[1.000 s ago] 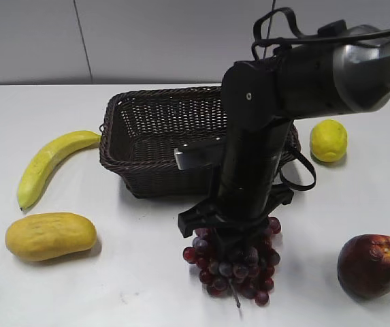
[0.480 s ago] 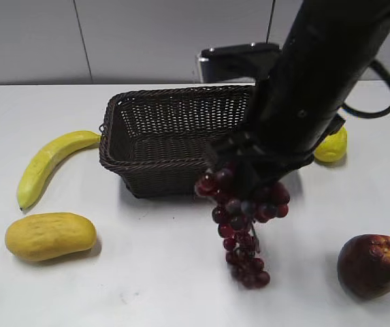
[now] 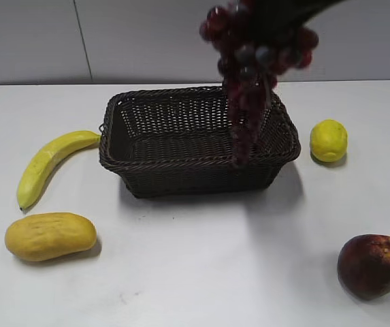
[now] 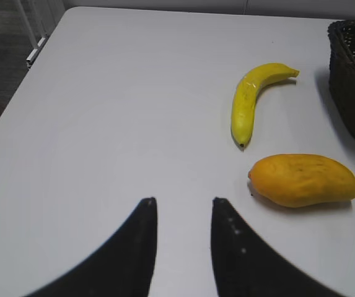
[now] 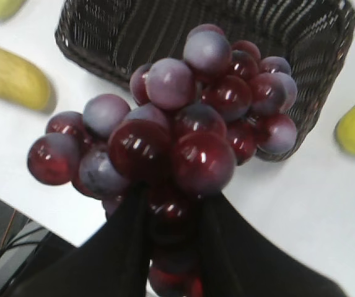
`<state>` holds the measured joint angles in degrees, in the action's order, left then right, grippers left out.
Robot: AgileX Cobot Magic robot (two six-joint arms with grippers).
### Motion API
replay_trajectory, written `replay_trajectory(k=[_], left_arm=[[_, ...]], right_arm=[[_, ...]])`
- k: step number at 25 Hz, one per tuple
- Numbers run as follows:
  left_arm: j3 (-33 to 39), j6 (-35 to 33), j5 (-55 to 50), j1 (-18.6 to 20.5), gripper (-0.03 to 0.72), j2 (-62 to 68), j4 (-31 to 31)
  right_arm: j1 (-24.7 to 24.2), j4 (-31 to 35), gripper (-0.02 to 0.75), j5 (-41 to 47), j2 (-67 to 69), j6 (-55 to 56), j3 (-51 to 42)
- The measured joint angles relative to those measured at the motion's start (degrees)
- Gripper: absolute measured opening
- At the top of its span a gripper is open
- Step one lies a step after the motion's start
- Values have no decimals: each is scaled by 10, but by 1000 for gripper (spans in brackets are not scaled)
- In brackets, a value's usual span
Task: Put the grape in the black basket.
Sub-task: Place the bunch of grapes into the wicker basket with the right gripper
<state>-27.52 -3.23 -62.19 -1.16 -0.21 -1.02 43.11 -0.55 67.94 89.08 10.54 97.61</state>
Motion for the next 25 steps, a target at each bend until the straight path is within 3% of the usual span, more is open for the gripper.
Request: replay_trajectory(k=[5,9,25], left_arm=[[0,0,0,0,237,0,0],[0,0,0,0,237,0,0],[0,0,0,0,237,0,0]], right_arm=[[0,-66,145,0,28,-5,85],[0,-78,137,-1,96,-16,128],[0,-94,132,-118,371,-16,135]])
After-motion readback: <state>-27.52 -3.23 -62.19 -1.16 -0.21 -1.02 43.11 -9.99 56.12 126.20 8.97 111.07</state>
